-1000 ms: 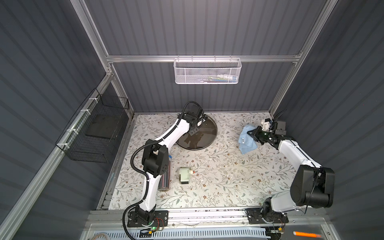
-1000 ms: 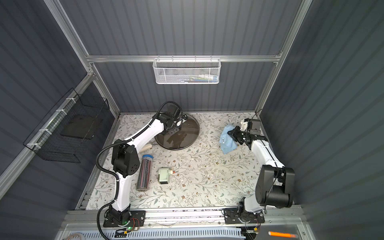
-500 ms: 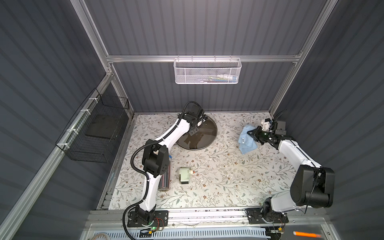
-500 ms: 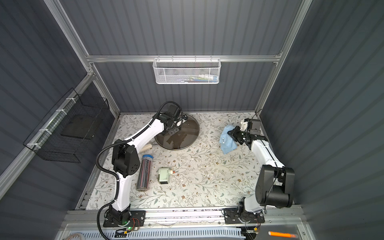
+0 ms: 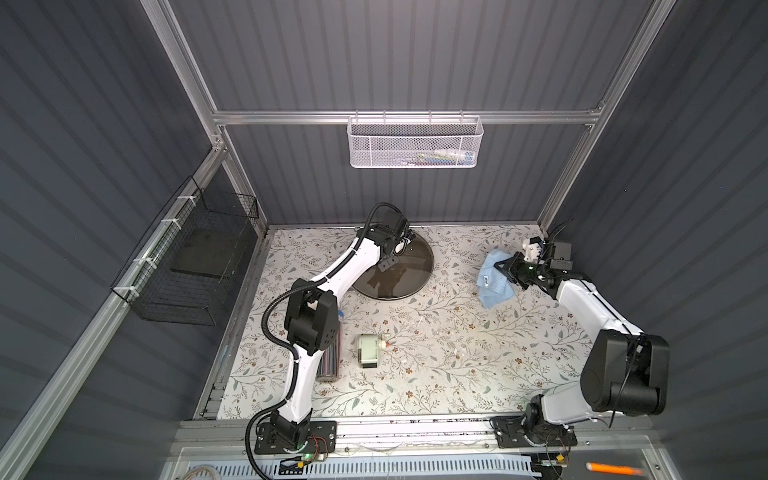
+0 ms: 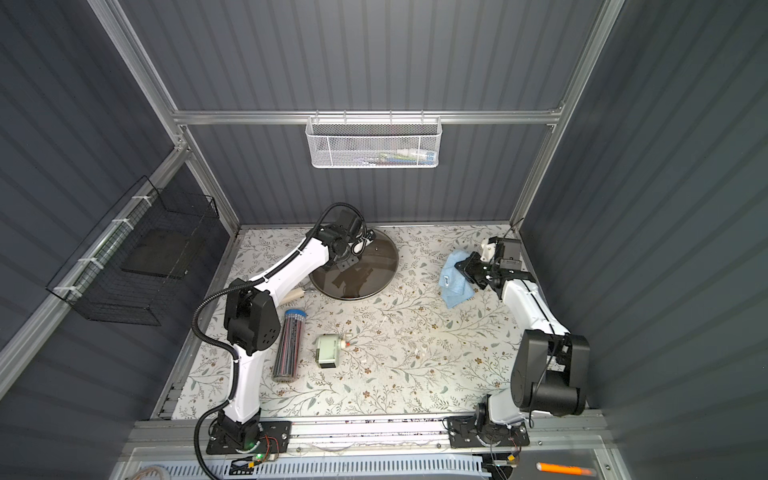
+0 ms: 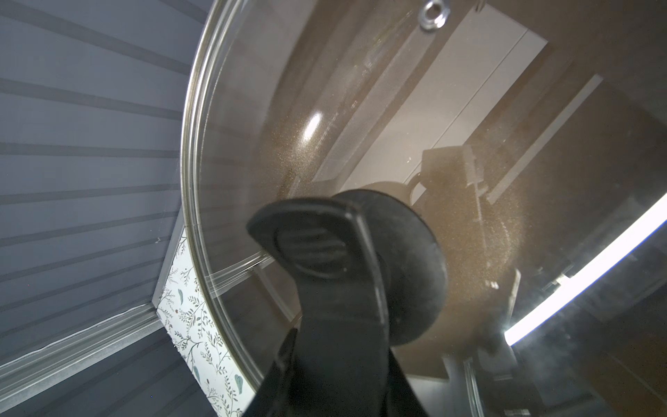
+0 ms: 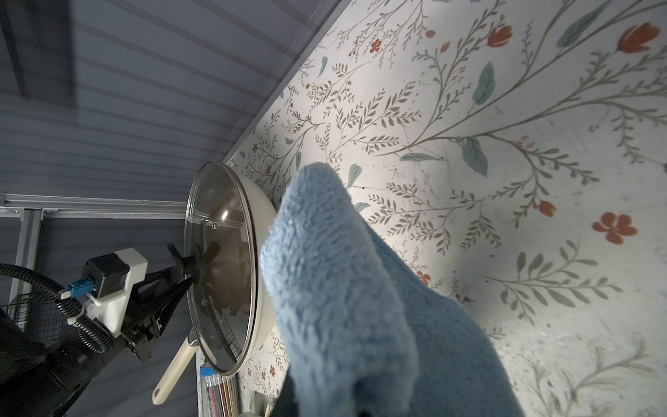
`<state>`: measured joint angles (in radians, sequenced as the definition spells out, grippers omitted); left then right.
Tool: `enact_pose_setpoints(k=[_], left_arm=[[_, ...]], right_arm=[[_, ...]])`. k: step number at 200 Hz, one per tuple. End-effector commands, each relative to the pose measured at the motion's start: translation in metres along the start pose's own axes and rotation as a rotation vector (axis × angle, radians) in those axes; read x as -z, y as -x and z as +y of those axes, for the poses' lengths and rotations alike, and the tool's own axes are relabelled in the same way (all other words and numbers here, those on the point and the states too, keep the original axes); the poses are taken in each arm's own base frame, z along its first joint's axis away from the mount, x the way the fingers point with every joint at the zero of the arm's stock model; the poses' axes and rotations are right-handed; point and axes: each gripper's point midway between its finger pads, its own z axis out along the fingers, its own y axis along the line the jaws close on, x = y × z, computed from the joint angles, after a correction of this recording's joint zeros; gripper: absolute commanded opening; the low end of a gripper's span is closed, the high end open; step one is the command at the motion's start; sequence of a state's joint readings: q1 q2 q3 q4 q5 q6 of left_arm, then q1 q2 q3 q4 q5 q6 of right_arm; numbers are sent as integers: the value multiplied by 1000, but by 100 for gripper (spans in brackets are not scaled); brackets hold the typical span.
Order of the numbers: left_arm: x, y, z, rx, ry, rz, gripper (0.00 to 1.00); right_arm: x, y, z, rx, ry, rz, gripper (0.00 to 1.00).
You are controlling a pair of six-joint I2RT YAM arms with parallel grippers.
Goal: Wipe the pot lid with a cloth
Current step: Place the pot lid on the cooking pot.
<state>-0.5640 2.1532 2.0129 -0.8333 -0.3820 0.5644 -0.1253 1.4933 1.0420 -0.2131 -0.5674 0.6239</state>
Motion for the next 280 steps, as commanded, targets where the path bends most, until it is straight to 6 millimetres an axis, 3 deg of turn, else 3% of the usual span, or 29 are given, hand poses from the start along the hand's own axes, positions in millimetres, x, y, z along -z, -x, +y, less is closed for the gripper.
enact_pose_setpoints(k=[1, 51, 172, 202, 280], left_arm=[[10, 0, 7, 6, 42, 11, 0], [15, -2, 9, 5, 52, 17, 0], [6, -2, -18, 28, -81, 4, 0], [6, -2, -15, 31, -63, 7, 20], [22, 3, 1, 53, -7, -25, 50]], right_arm=[[3, 5, 5, 23, -4, -13, 0], [2, 4, 5, 23, -4, -12, 0], [2, 4, 4, 24, -7, -11, 0], [2, 4, 4, 25, -8, -9, 0], [2, 5, 7, 27, 2, -11, 0]])
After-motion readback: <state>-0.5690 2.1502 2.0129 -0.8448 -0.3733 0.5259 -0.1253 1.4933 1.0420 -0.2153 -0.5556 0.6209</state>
